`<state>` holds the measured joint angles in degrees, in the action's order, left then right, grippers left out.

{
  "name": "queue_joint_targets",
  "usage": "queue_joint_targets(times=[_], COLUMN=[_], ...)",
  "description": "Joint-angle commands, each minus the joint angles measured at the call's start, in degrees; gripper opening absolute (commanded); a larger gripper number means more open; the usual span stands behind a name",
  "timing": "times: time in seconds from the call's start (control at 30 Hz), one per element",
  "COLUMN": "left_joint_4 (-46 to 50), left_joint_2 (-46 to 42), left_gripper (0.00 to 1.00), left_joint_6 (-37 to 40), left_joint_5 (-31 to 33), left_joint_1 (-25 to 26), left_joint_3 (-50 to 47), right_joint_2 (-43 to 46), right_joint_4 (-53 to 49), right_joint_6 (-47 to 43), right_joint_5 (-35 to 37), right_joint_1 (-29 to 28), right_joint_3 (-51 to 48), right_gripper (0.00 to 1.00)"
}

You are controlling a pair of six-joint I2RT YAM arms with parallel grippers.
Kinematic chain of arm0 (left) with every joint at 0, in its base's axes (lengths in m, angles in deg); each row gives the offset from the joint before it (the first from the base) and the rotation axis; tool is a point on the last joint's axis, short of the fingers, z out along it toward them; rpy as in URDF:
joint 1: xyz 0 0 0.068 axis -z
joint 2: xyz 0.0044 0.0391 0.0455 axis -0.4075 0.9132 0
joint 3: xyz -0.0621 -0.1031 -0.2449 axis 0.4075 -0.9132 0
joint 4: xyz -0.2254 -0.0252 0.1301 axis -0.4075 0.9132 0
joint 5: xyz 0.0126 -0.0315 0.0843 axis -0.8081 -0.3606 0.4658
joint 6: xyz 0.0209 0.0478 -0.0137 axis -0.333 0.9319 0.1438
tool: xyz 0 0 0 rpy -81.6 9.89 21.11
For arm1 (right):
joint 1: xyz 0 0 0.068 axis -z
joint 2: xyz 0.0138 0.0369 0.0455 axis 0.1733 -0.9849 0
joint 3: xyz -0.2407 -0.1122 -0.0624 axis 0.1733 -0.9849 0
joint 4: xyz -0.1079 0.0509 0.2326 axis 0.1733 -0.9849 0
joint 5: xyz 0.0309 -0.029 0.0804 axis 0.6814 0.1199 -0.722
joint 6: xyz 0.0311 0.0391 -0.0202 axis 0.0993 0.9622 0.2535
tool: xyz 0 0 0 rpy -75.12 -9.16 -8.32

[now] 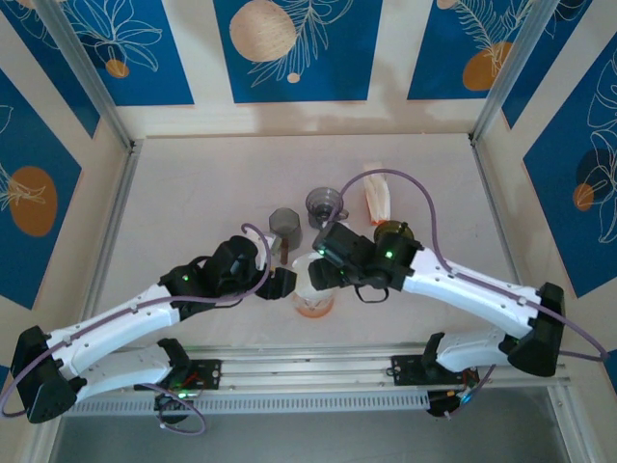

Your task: Place the coffee filter in the dripper

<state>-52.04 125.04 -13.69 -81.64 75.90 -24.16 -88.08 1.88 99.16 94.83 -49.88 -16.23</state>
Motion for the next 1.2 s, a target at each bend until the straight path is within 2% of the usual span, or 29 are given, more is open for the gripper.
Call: queue_joint_targets(times=[0.0, 0.23, 1.17], left_joint_4=[-0.9, -1.2, -2.4], left_joint_2=[-0.2, 0.1, 0.3], left_gripper=[0.71, 0.71, 0.72], left_joint_6=[-1.0, -1.1, -1.4], left_joint_5=[-0.2, -0.4, -1.4], left_joint_1=[-0.5, -0.5, -0.6], left_joint_3=[-0.7, -0.8, -1.1], right_joint_2=[-3.9, -6.7, -12.7], right_joint_4=[-0.9, -0.8, -0.1], right_joint_6=[-1.0, -1.9, -1.9], right_joint_5=[-2.7, -4.6, -1.5], right_joint_1=[1.5, 4.0, 2.4], right_joint_3=[1.7, -0.2, -3.1], right_gripper=[0.71, 0.71, 0.7])
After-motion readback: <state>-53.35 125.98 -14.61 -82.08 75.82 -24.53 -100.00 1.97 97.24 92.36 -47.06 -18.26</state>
